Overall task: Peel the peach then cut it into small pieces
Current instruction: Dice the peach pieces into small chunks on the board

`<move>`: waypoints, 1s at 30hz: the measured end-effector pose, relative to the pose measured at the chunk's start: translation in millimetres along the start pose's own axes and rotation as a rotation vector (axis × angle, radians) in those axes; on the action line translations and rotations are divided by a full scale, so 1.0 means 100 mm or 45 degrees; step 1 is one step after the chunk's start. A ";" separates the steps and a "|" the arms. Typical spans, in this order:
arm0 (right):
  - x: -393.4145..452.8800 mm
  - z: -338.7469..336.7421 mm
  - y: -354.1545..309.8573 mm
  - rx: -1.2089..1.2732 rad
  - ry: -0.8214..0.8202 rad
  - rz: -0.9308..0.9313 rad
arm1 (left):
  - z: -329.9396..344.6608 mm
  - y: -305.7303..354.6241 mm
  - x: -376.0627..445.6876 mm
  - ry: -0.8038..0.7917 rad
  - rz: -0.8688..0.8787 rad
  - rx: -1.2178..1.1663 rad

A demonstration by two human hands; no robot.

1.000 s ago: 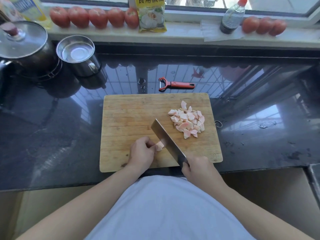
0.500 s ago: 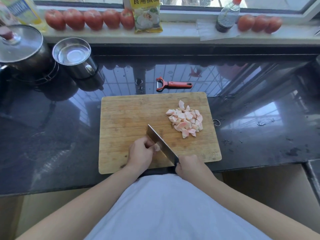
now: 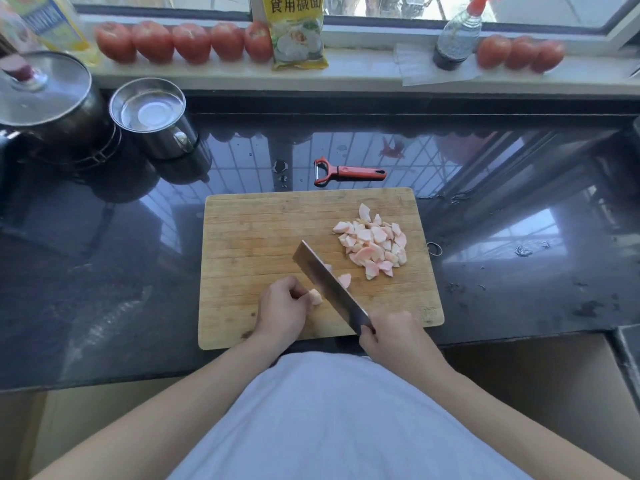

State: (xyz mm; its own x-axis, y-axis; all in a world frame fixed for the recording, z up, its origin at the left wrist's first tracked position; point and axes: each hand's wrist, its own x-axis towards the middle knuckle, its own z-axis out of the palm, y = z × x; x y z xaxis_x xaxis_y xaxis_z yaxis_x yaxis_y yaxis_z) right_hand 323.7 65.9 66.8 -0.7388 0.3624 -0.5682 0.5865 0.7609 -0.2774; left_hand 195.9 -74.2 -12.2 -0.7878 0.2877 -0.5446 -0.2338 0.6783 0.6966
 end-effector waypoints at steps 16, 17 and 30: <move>0.00 -0.01 -0.07 -0.098 -0.136 0.073 | 0.00 -0.02 0.03 -0.022 -0.002 -0.020; 0.01 -0.01 -0.07 -0.097 -0.140 0.074 | 0.00 -0.02 0.03 -0.019 0.002 -0.016; 0.19 0.08 -0.18 0.021 0.048 -0.037 | -0.04 0.03 -0.04 -0.018 0.044 -0.031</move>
State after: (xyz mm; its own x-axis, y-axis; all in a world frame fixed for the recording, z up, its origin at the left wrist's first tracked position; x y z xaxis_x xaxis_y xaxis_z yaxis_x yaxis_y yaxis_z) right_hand 301.6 54.5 54.4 -0.7673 0.3605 -0.5304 0.5698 0.7627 -0.3059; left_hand 195.7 -76.3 -6.6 -0.7876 0.3201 -0.5265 -0.2208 0.6511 0.7262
